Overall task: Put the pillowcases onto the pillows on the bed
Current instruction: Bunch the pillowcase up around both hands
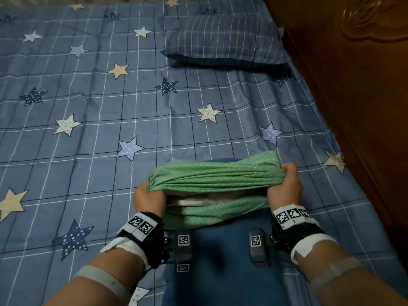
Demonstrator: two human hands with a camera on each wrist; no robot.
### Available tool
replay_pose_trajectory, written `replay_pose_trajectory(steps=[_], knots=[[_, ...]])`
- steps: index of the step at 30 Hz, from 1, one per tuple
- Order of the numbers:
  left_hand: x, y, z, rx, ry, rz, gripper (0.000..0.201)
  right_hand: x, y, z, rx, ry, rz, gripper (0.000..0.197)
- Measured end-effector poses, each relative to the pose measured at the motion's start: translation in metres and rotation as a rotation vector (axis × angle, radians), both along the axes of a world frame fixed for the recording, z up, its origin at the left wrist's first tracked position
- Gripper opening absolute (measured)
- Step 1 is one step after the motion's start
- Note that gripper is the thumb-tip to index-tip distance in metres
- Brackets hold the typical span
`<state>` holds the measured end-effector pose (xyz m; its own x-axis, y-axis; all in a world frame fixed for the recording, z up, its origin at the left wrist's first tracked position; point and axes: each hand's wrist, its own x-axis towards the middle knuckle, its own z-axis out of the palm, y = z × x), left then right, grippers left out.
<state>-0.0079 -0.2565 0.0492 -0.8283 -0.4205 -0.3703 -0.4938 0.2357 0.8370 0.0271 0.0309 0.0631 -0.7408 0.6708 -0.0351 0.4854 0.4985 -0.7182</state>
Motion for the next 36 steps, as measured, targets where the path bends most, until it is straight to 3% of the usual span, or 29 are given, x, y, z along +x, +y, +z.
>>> replay_pose_trajectory(steps=[4,6,12,14,17,19,20,22,25,27,32,35,36], knots=[[-0.027,0.0,0.004,0.37,0.014,0.055,0.02,-0.011,0.006,-0.008,0.025,0.0,0.165,0.044],[-0.044,0.003,0.016,0.459,0.04,0.041,0.024,-0.024,0.01,-0.006,0.04,-0.016,0.187,0.04],[-0.113,0.008,0.063,0.3,0.284,-0.099,0.023,-0.107,0.014,0.041,0.02,0.035,0.182,0.029],[-0.137,0.006,0.08,0.189,0.415,-0.154,0.025,-0.138,0.016,0.062,-0.073,0.196,0.234,0.029],[-0.165,0.003,0.091,0.229,0.586,-0.149,0.022,-0.165,0.014,0.089,-0.184,0.585,0.336,0.029],[-0.178,0.001,0.084,0.219,0.644,-0.158,0.024,-0.177,0.017,0.088,-0.179,0.691,0.403,0.029],[-0.182,-0.001,0.073,0.214,0.668,-0.198,0.023,-0.183,0.019,0.08,-0.161,0.676,0.42,0.028],[-0.183,-0.003,0.04,0.171,0.607,-0.293,0.029,-0.19,0.024,0.045,-0.113,0.483,0.432,0.032],[-0.162,-0.007,-0.024,0.04,0.336,-0.381,0.031,-0.18,0.029,-0.031,-0.087,0.076,0.458,0.042],[-0.148,-0.013,-0.069,-0.083,0.211,-0.416,0.035,-0.169,0.029,-0.077,-0.078,-0.101,0.441,0.05],[-0.133,-0.028,-0.137,-0.03,0.035,-0.335,0.039,-0.157,0.021,-0.125,-0.122,-0.141,0.392,0.045],[-0.142,-0.033,-0.153,0.077,0.019,-0.252,0.043,-0.168,0.024,-0.125,-0.118,-0.141,0.426,0.038],[-0.148,-0.028,-0.141,0.112,0.038,-0.238,0.042,-0.175,0.025,-0.121,-0.116,-0.146,0.425,0.036]])
